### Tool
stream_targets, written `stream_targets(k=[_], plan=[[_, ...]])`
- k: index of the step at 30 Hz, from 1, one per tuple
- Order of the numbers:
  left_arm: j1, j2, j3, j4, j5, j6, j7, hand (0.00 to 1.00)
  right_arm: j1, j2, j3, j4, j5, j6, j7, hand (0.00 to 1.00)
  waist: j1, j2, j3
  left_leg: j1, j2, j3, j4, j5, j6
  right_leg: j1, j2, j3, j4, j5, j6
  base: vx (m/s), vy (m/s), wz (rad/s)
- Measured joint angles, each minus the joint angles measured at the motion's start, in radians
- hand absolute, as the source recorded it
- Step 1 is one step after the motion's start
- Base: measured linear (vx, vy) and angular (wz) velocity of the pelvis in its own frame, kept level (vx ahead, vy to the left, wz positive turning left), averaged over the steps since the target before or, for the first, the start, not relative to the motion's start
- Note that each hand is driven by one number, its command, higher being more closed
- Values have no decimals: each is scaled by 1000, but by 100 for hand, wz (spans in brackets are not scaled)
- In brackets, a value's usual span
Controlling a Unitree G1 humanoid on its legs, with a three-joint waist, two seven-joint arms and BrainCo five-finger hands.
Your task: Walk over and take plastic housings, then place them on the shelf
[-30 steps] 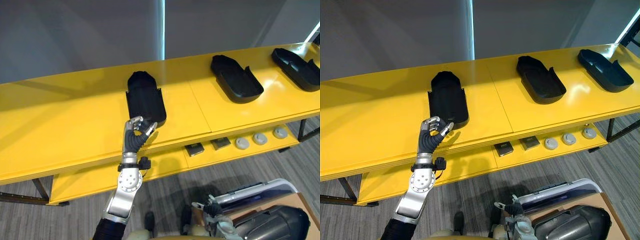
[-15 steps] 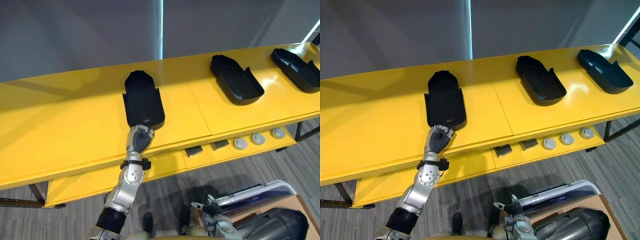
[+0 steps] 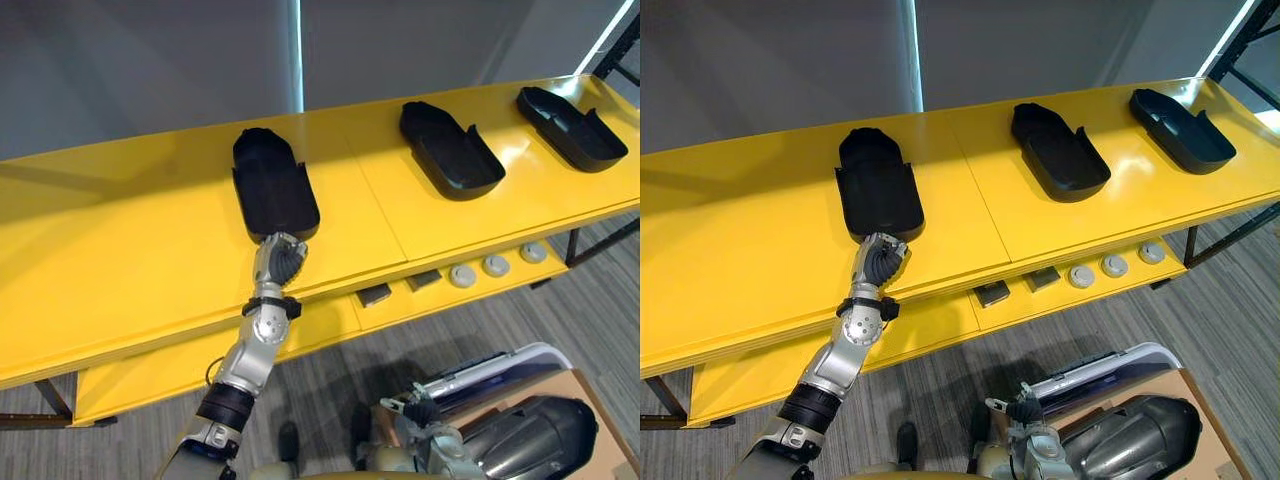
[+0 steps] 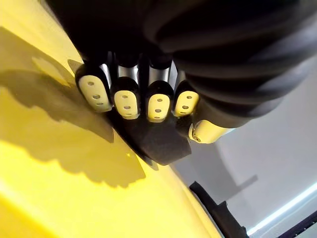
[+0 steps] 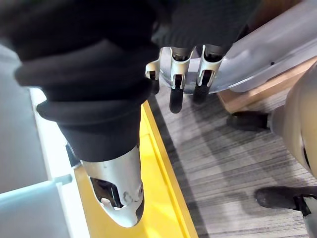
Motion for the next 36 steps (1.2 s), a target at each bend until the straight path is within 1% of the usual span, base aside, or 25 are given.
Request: stream_targets(k=[6, 9, 12, 13, 14, 15, 16, 17, 18, 19, 20, 21, 22, 23, 24, 25, 26, 27, 28, 29, 30, 32, 33, 34, 36], plan=[[-13, 5, 15, 11, 0, -6, 5, 100, -1, 0, -8, -1, 0, 0, 0, 0, -1, 0, 0, 1, 0, 3, 1, -1, 5, 0, 0, 1, 0, 4, -5, 38, 22, -1], [-13, 8, 15, -12, 0, -4, 6, 100, -6, 0, -9, -3, 0, 0, 0, 0, 0, -1, 7, 1, -1, 3, 1, -1, 6, 1, -1, 1, 1, 4, -5, 11, 8, 0], [21, 23, 19, -156, -1, -5, 10, 100, -20, 1, -9, -4, 0, -2, -2, 0, 2, -1, 29, 1, -2, 1, 1, -1, 7, 2, -2, -1, 4, 5, -5, 0, 0, 0], [43, 23, 26, -225, -10, -13, 19, 100, -20, 2, -9, -3, 0, -2, -2, 0, 2, -1, 29, 2, -2, -1, 1, -1, 7, 4, -1, -3, 4, 5, -5, 16, 16, 3], [52, 21, 32, -259, -15, -20, 22, 100, -19, 1, -9, -3, 0, -2, -2, 0, 3, -1, 29, 2, -1, -3, 1, -1, 7, 5, -2, -2, 4, 5, -4, 23, 20, 5], [64, 20, 45, -340, -30, -25, 23, 100, -19, 0, -9, -2, 0, -3, -3, 0, 6, -1, 29, 1, -1, -6, 1, -1, 7, 5, -2, -5, 4, 5, -5, 16, 21, 5], [80, 23, 66, -429, -48, -44, 27, 100, -18, -1, -9, -1, 0, -3, -3, 0, 9, 0, 30, 4, -2, -8, 1, -1, 7, 9, -2, -6, 4, 5, -5, 16, 21, 6], [85, 23, 80, -470, -56, -57, 30, 100, -17, -1, -10, 2, 0, -2, -4, 0, 11, 1, 30, 7, -2, -11, 1, -1, 7, 14, -2, -7, 4, 4, -4, 9, 17, 10], [96, 24, 113, -549, -67, -80, 42, 100, -13, -2, -10, 8, 0, -2, -4, 0, 16, 4, 31, 15, -2, -20, 1, -1, 7, 27, -3, -13, 4, 2, -3, 0, 9, 12], [101, 24, 134, -586, -80, -95, 44, 100, -11, -2, -10, 10, 0, -2, -4, 0, 22, 4, 31, 15, -2, -23, 1, -1, 7, 32, -3, -16, 4, 1, -2, -21, 18, 17], [121, 26, 192, -660, -94, -123, 52, 100, -8, -3, -10, 17, 0, -2, -3, 0, 32, 6, 31, 17, -2, -32, 1, -2, 8, 40, -3, -22, 4, -2, -3, -27, 23, 18], [153, 33, 272, -726, -119, -150, 71, 100, -8, -4, -10, 26, 0, -2, -3, 0, 40, 8, 31, 19, -2, -37, 1, -3, 6, 45, -3, -28, 4, -4, -5, -27, 23, 17], [174, 34, 321, -752, -126, -163, 81, 100, -8, -6, -10, 32, 0, -3, -3, 0, 46, 9, 31, 21, -2, -41, 1, -4, 4, 48, -2, -29, 4, -5, -5, -6, 21, 18], [214, 32, 422, -773, -150, -183, 115, 100, -3, -14, -10, 41, 0, -2, -3, 0, 62, 14, 33, 29, -1, -51, 1, -5, 3, 61, -2, -36, 4, -9, -1, -3, 16, 29], [266, 31, 529, -773, -181, -191, 149, 100, 6, -21, -14, 43, 0, -1, -3, 0, 66, 21, 32, 34, -2, -66, 1, -6, 3, 74, -3, -55, 4, -15, -2, 0, 14, 34], [295, 30, 580, -772, -198, -192, 163, 100, 6, -22, -21, 43, 0, 0, -3, 0, 70, 22, 31, 35, -2, -73, 1, -6, 3, 78, -3, -61, 4, -17, -2, 3, 13, 32], [352, 27, 676, -760, -241, -199, 191, 100, 8, -21, -38, 42, 0, 0, -3, 0, 87, 22, 31, 37, -1, -80, 1, -6, 3, 83, -2, -67, 4, -19, -4, 9, 12, 25], [402, 21, 745, -731, -297, -203, 209, 100, 11, -23, -51, 42, -1, 1, -4, 0, 106, 22, 31, 38, -1, -89, 0, -6, 3, 90, -2, -78, 4, -22, -4, 10, 11, 24], [423, 16, 773, -709, -319, -205, 218, 100, 11, -25, -56, 41, -1, 1, -4, 0, 116, 22, 31, 39, -1, -93, 0, -6, 2, 93, -3, -84, 4, -24, -5, 11, 6, 31], [470, -1, 820, -665, -380, -205, 220, 100, 13, -26, -68, 36, -1, 4, -5, 0, 125, 22, 30, 41, -1, -106, 0, -8, 5, 101, -3, -98, 5, -29, -4, 22, 5, 37], [520, -27, 843, -612, -427, -203, 219, 100, 19, -29, -68, 22, -1, 5, -5, 0, 139, 22, 24, 41, -2, -117, 0, -9, 6, 108, -5, -115, 5, -35, -2, 28, 7, 35], [583, -64, 843, -538, -480, -199, 210, 100, 33, -31, -67, -12, -2, 7, -6, 0, 158, 21, 7, 38, -3, -122, 0, -11, 8, 110, -7, -126, 5, -40, 1, 49, 8, 26], [636, -109, 838, -445, -515, -193, 185, 0, 40, -30, -65, -50, -11, 8, -6, 0, 170, 21, 0, 44, -2, -129, 1, -14, 9, 123, -8, -141, 5, -47, 1, 62, 3, 26], [652, -128, 838, -407, -520, -184, 168, 0, 39, -30, -64, -60, -16, 8, -6, 0, 170, 20, -2, 47, -2, -130, 1, -15, 10, 127, -8, -147, 7, -50, -1, 65, 1, 25], [682, -169, 828, -279, -556, -150, 107, 0, 36, -28, -55, -95, -22, 12, -5, 0, 170, 19, -11, 47, 1, -129, 15, -25, 11, 126, -14, -165, 38, -74, 1, 47, 1, 18]])
